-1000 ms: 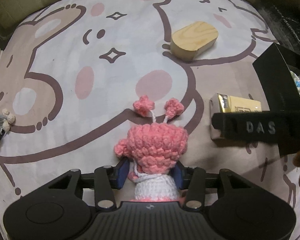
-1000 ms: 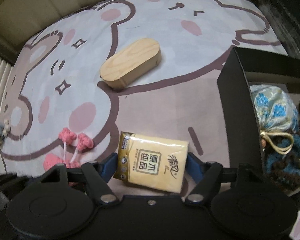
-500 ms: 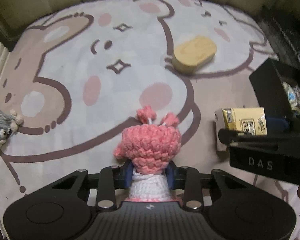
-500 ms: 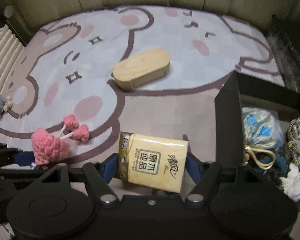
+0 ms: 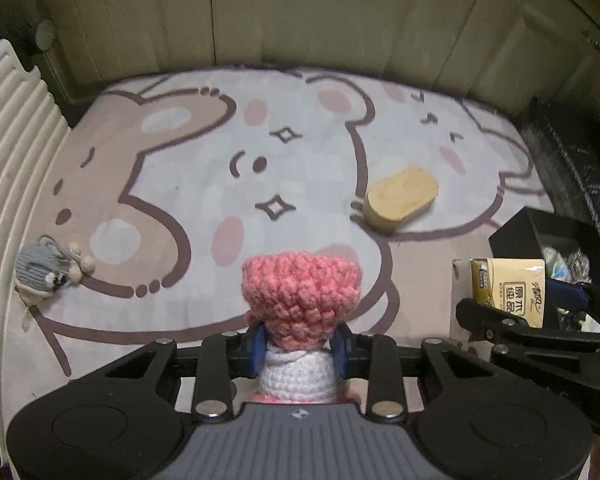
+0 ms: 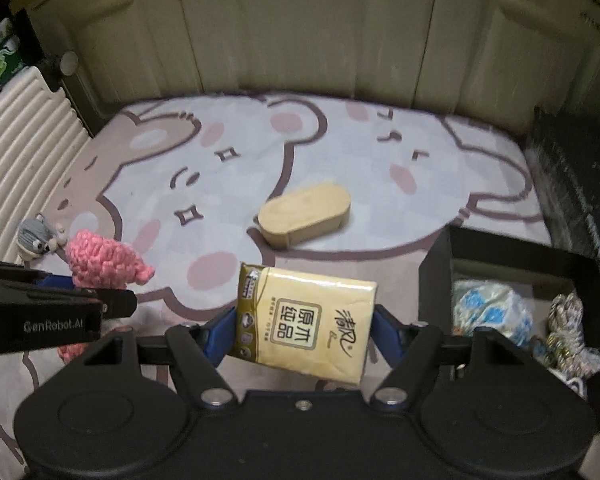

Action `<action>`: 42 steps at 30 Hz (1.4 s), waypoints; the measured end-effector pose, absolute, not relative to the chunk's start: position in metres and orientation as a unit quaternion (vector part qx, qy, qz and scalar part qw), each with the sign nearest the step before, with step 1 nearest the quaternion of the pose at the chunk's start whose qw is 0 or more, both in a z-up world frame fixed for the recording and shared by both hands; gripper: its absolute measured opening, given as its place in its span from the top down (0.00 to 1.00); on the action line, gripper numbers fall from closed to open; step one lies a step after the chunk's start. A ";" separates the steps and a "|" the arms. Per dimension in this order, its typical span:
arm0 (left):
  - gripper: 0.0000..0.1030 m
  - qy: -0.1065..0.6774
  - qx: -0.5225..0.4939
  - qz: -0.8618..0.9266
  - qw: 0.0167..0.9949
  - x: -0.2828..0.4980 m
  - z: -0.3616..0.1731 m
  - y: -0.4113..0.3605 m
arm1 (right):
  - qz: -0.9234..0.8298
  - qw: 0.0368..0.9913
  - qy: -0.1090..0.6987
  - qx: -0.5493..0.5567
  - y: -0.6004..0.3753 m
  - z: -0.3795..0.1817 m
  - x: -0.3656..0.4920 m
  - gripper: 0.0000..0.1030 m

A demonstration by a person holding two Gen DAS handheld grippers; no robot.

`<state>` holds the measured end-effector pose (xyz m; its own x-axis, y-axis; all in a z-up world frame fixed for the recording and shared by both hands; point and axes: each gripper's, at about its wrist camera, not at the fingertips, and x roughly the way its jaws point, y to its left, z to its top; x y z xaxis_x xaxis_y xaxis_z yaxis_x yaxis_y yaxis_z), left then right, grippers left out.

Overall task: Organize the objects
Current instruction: 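Carry the pink doll with the left tool while the right tool carries the tissue pack to the box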

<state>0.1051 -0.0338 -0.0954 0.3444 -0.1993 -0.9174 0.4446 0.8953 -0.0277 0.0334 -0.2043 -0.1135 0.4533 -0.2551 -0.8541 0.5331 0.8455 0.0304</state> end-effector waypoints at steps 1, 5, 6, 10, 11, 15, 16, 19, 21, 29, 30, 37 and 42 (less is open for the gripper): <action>0.67 0.534 0.111 -0.198 0.814 0.105 -0.093 -0.033 | -0.235 0.842 0.464 0.146 -0.204 -0.111 0.032 0.30; 0.67 0.522 0.107 -0.198 0.823 0.102 -0.084 -0.032 | -0.235 0.847 0.456 0.137 -0.205 -0.106 0.027 0.30; 0.67 0.519 0.107 -0.199 0.824 0.102 -0.082 -0.032 | -0.236 0.848 0.455 0.137 -0.205 -0.105 0.026 0.30; 0.67 0.510 0.105 -0.201 0.830 0.099 -0.076 -0.033 | -0.240 0.850 0.450 0.129 -0.205 -0.098 0.023 0.30; 0.67 0.507 0.108 -0.201 0.831 0.098 -0.074 -0.034 | -0.240 0.852 0.448 0.128 -0.204 -0.096 0.022 0.30; 0.67 0.500 0.108 -0.205 0.835 0.094 -0.069 -0.037 | -0.242 0.856 0.441 0.121 -0.204 -0.089 0.018 0.30; 0.67 0.498 0.108 -0.206 0.836 0.093 -0.068 -0.038 | -0.244 0.856 0.439 0.120 -0.205 -0.088 0.016 0.30; 0.67 0.493 0.101 -0.210 0.838 0.090 -0.064 -0.042 | -0.250 0.859 0.432 0.113 -0.206 -0.081 0.011 0.30; 0.67 0.491 0.094 -0.213 0.840 0.088 -0.061 -0.045 | -0.255 0.862 0.423 0.109 -0.208 -0.076 0.007 0.30; 0.67 0.479 0.091 -0.233 0.841 0.077 -0.055 -0.071 | -0.282 0.871 0.390 0.098 -0.223 -0.055 -0.017 0.30; 0.67 0.477 0.091 -0.236 0.842 0.075 -0.054 -0.076 | -0.286 0.871 0.386 0.099 -0.226 -0.053 -0.022 0.30; 0.67 0.463 0.097 -0.269 0.839 0.058 -0.050 -0.111 | -0.322 0.865 0.369 0.111 -0.255 -0.045 -0.057 0.30; 0.67 0.448 0.098 -0.297 0.838 0.046 -0.047 -0.133 | -0.351 0.856 0.360 0.123 -0.274 -0.044 -0.082 0.30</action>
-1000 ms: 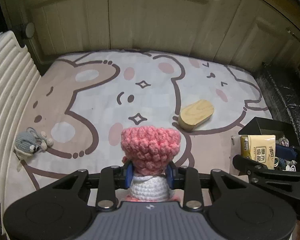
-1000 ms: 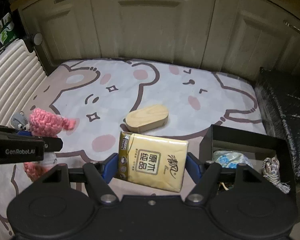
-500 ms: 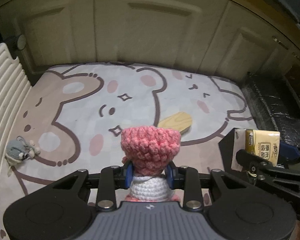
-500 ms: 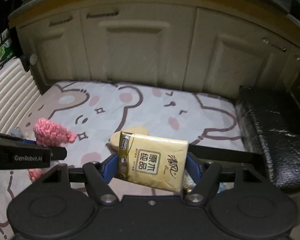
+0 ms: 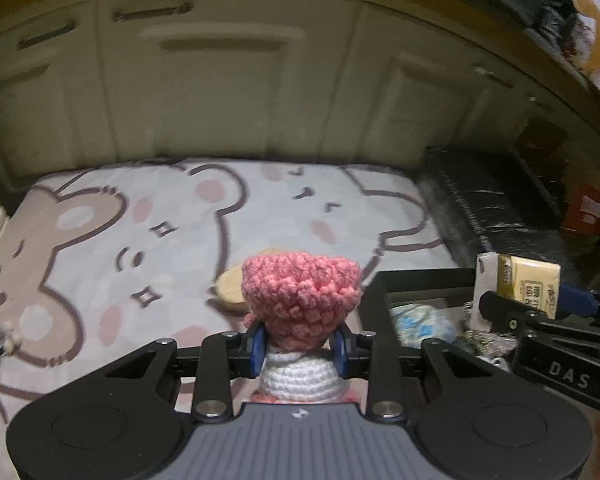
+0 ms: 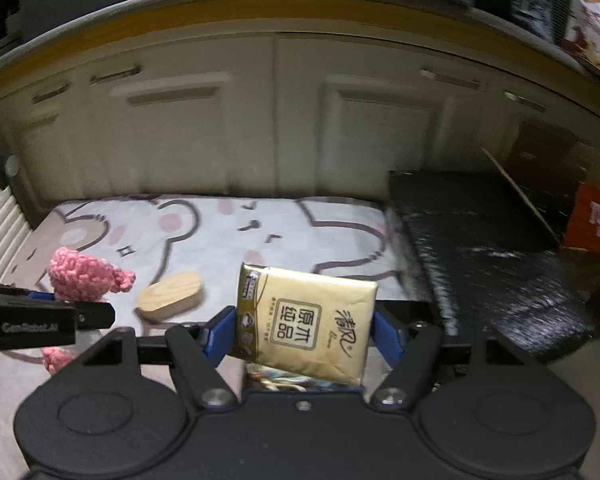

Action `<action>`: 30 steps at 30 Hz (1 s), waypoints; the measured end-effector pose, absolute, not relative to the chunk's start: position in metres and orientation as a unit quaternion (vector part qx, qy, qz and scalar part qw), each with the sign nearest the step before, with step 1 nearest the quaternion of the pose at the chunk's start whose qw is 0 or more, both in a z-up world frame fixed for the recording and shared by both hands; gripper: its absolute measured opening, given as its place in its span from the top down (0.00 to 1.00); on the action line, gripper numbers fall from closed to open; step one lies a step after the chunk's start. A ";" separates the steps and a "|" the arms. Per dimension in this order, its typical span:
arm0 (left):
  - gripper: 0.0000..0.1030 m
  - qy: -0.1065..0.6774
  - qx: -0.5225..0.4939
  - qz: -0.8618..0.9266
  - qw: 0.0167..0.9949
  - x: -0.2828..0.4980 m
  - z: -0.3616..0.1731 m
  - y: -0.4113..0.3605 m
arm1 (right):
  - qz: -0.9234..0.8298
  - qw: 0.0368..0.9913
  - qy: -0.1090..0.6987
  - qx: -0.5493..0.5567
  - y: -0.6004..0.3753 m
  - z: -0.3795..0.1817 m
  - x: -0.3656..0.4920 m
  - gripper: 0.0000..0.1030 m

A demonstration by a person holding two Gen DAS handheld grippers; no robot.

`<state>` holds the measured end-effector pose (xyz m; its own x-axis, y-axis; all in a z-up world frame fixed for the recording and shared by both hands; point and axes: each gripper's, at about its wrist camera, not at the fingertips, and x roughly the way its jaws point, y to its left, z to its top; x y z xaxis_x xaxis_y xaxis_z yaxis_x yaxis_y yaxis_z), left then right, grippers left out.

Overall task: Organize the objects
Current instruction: 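Carry the pink doll with the left tool while the right tool carries the tissue pack to the box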

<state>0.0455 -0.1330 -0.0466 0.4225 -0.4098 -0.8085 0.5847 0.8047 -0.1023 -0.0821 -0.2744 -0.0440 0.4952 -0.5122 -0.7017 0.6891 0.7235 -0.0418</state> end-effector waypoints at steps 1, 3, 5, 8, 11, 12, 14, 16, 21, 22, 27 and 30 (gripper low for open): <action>0.67 0.445 0.096 -0.304 0.837 0.042 -0.046 -0.138 | -0.356 0.854 0.358 0.125 -0.278 -0.044 -0.086 0.30; 0.67 0.440 0.096 -0.317 0.835 0.037 -0.044 -0.146 | -0.365 0.850 0.356 0.131 -0.284 -0.044 -0.095 0.30; 0.67 0.435 0.094 -0.329 0.833 0.032 -0.042 -0.154 | -0.374 0.847 0.353 0.135 -0.290 -0.045 -0.102 0.30; 0.67 0.429 0.085 -0.348 0.829 0.024 -0.039 -0.164 | -0.384 0.843 0.351 0.139 -0.298 -0.047 -0.110 0.30; 0.67 0.424 0.073 -0.370 0.824 0.018 -0.036 -0.173 | -0.393 0.838 0.349 0.146 -0.305 -0.050 -0.118 0.30; 0.67 0.422 0.069 -0.378 0.821 0.015 -0.036 -0.176 | -0.397 0.836 0.349 0.149 -0.307 -0.051 -0.119 0.30; 0.67 0.417 0.063 -0.393 0.818 0.011 -0.035 -0.182 | -0.406 0.830 0.349 0.154 -0.312 -0.054 -0.124 0.30; 0.67 0.411 0.058 -0.408 0.813 0.007 -0.036 -0.189 | -0.416 0.824 0.348 0.160 -0.317 -0.056 -0.128 0.30; 0.67 0.421 0.053 -0.434 0.795 0.000 -0.047 -0.206 | -0.430 0.813 0.347 0.186 -0.330 -0.063 -0.136 0.30; 0.67 0.425 0.052 -0.437 0.791 0.000 -0.050 -0.210 | -0.432 0.810 0.347 0.192 -0.333 -0.065 -0.137 0.30; 0.67 0.430 0.066 -0.438 0.786 0.001 -0.065 -0.223 | -0.446 0.794 0.342 0.232 -0.345 -0.074 -0.139 0.30; 0.67 0.444 0.037 -0.437 0.781 0.010 -0.071 -0.227 | -0.460 0.784 0.332 0.251 -0.352 -0.075 -0.143 0.30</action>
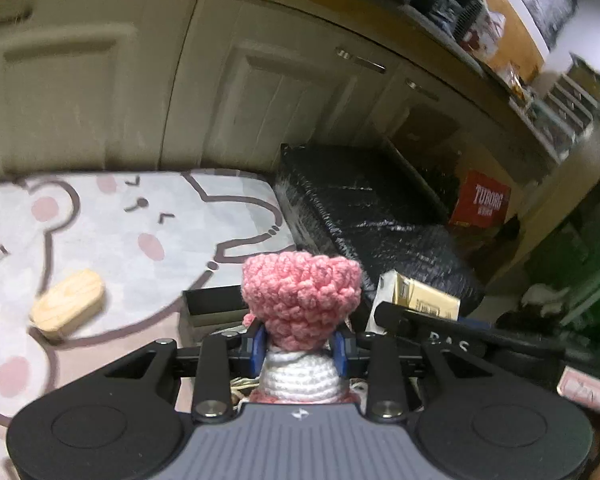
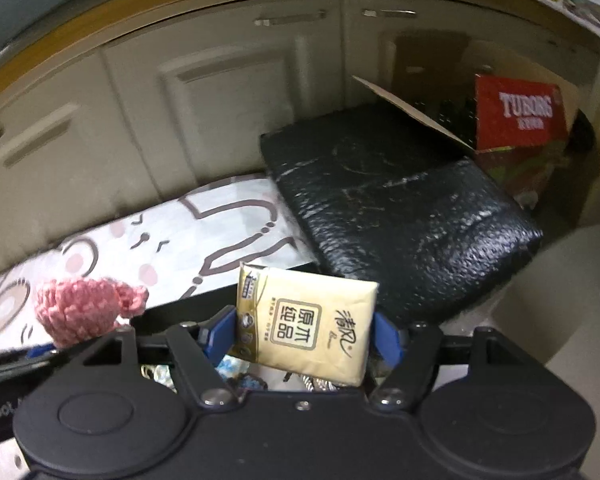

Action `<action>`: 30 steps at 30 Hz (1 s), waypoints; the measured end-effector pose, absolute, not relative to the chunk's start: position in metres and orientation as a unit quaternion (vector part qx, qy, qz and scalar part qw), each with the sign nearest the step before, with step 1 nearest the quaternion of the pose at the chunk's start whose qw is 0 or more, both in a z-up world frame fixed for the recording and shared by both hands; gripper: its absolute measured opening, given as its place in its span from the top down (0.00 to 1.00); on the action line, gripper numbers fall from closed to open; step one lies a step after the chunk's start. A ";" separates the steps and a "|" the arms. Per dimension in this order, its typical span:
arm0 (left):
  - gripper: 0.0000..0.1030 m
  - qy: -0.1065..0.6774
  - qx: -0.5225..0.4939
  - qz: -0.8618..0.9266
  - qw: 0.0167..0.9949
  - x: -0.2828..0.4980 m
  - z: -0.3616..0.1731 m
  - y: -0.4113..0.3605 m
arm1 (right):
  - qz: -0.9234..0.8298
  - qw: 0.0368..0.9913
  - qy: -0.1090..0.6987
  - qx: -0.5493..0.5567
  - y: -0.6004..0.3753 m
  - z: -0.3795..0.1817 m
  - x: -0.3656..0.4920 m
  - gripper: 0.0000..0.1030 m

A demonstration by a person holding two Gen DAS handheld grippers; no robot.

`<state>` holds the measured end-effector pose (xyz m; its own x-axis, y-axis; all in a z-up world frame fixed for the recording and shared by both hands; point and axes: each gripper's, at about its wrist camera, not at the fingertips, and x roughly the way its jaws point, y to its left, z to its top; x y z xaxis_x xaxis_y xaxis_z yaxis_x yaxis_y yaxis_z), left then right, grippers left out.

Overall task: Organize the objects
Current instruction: 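Carry the pink doll with the left tool while the right tool carries the tissue pack to the box, then open the left tool over the black box while the right tool releases the tissue pack inside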

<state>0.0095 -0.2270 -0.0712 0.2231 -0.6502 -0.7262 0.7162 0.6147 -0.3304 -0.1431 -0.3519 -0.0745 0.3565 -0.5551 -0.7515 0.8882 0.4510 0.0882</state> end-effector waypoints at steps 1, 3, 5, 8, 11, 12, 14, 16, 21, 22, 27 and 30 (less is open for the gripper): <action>0.67 0.452 0.020 -0.438 0.777 0.013 -0.074 -0.229 | -0.463 0.782 0.327 0.259 -0.353 -0.074 -0.145 0.30; 0.67 0.460 -0.002 -0.438 0.772 0.017 -0.079 -0.233 | -0.471 0.777 0.317 0.270 -0.356 -0.071 -0.149 0.30; 0.67 0.467 -0.022 -0.440 0.766 0.021 -0.085 -0.239 | -0.481 0.773 0.310 0.274 -0.358 -0.068 -0.154 0.30; 0.67 0.479 -0.050 -0.452 0.751 0.023 -0.094 -0.249 | -0.491 0.769 0.299 0.280 -0.360 -0.064 -0.160 0.30; 0.68 0.478 -0.073 -0.466 0.741 0.023 -0.100 -0.259 | -0.505 0.762 0.292 0.282 -0.364 -0.062 -0.167 0.30; 0.68 0.479 -0.079 -0.467 0.739 0.023 -0.103 -0.263 | -0.507 0.760 0.291 0.285 -0.366 -0.062 -0.169 0.30; 0.68 0.483 -0.088 -0.466 0.736 0.024 -0.109 -0.268 | -0.510 0.756 0.291 0.289 -0.369 -0.064 -0.174 0.30; 0.67 0.494 -0.085 -0.463 0.731 0.026 -0.118 -0.274 | -0.512 0.754 0.293 0.289 -0.370 -0.065 -0.176 0.30; 0.40 0.550 -0.075 -0.430 0.712 0.032 -0.141 -0.279 | -0.505 0.755 0.299 0.292 -0.372 -0.068 -0.176 0.30; 0.40 0.543 -0.064 -0.428 0.720 0.033 -0.138 -0.277 | -0.502 0.756 0.301 0.291 -0.372 -0.068 -0.174 0.30; 0.40 0.495 -0.033 -0.417 0.762 0.040 -0.117 -0.260 | -0.458 0.774 0.331 0.286 -0.364 -0.071 -0.162 0.30; 0.40 0.481 -0.026 -0.400 0.780 0.047 -0.109 -0.245 | -0.397 0.794 0.370 0.273 -0.351 -0.076 -0.147 0.30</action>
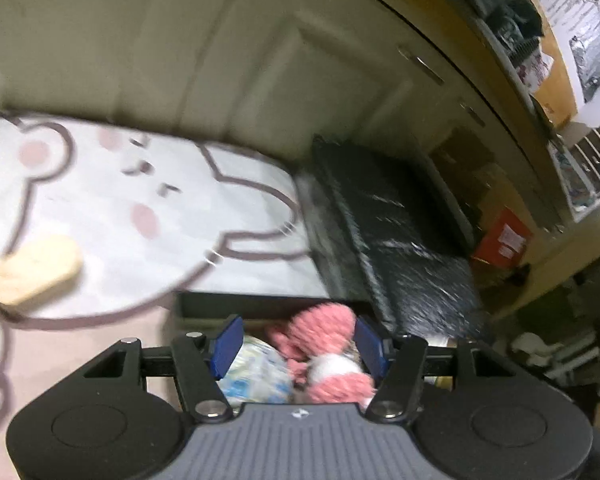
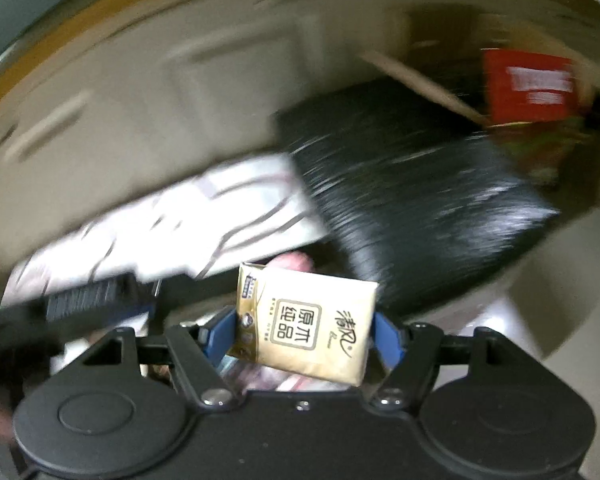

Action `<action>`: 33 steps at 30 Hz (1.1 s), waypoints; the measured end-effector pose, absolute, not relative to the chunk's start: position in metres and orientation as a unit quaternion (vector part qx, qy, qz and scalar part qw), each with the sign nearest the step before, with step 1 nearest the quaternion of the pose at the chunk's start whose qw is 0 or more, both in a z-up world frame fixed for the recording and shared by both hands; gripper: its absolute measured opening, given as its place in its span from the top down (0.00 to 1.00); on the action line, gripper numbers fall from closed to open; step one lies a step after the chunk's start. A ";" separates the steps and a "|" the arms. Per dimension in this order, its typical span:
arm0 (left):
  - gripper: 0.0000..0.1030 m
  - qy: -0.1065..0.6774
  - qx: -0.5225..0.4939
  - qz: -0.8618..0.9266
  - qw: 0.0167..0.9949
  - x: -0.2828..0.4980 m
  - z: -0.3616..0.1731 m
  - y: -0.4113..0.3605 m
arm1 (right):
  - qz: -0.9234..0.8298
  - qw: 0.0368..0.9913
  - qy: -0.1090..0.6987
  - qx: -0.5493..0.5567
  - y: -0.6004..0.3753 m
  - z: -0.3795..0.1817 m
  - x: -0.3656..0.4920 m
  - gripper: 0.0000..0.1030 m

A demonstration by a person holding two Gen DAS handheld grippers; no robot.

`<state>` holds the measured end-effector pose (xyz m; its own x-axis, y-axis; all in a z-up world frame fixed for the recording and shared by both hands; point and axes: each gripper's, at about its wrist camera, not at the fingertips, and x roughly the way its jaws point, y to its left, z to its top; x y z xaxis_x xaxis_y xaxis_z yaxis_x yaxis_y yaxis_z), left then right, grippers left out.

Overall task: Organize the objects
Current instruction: 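Open the left tool over the black box while the right tool releases the tissue pack inside, then withdraw both tools from the black box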

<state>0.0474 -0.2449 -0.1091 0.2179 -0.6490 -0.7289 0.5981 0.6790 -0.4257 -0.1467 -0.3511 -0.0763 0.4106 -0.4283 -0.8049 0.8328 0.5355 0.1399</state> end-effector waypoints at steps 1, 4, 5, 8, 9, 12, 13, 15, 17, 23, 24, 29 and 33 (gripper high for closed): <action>0.40 0.478 -0.022 -0.393 0.785 0.050 -0.107 -0.240 | -0.377 0.800 0.383 0.267 -0.346 -0.078 -0.141 0.30; 0.40 0.470 -0.005 -0.385 0.794 0.055 -0.102 -0.233 | -0.315 0.809 0.427 0.253 -0.331 -0.088 -0.121 0.30; 0.40 0.470 0.000 -0.385 0.795 0.055 -0.101 -0.232 | -0.301 0.810 0.439 0.247 -0.326 -0.092 -0.116 0.30; 0.40 0.463 0.019 -0.389 0.796 0.053 -0.098 -0.231 | -0.269 0.805 0.469 0.242 -0.317 -0.104 -0.103 0.29; 0.40 0.460 0.027 -0.391 0.797 0.052 -0.097 -0.231 | -0.264 0.802 0.477 0.245 -0.315 -0.108 -0.101 0.28; 0.38 0.463 0.047 -0.392 0.794 0.050 -0.098 -0.229 | -0.269 0.794 0.487 0.245 -0.311 -0.113 -0.098 0.17; 0.36 0.465 0.053 -0.391 0.792 0.049 -0.099 -0.229 | -0.276 0.794 0.484 0.243 -0.312 -0.112 -0.099 0.13; 0.35 0.464 0.063 -0.388 0.793 0.048 -0.099 -0.229 | -0.283 0.795 0.474 0.249 -0.314 -0.107 -0.102 0.12; 0.35 0.463 0.070 -0.387 0.794 0.047 -0.099 -0.229 | -0.283 0.796 0.467 0.261 -0.318 -0.105 -0.104 0.12; 0.35 0.459 0.083 -0.388 0.795 0.043 -0.097 -0.229 | -0.295 0.793 0.461 0.268 -0.323 -0.103 -0.109 0.50; 0.35 0.460 0.085 -0.388 0.795 0.043 -0.097 -0.229 | -0.294 0.792 0.461 0.271 -0.324 -0.104 -0.110 0.54; 0.35 0.462 0.098 -0.380 0.795 0.042 -0.098 -0.228 | -0.273 0.793 0.470 0.275 -0.317 -0.105 -0.106 0.78; 0.35 0.461 0.105 -0.379 0.796 0.041 -0.097 -0.227 | -0.256 0.790 0.493 0.261 -0.311 -0.117 -0.096 0.85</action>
<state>0.0415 -0.2266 -0.0972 0.2880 -0.5064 -0.8128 0.7002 0.6903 -0.1820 -0.0958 -0.3108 -0.1166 0.3827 -0.1476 -0.9120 0.6614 0.7330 0.1589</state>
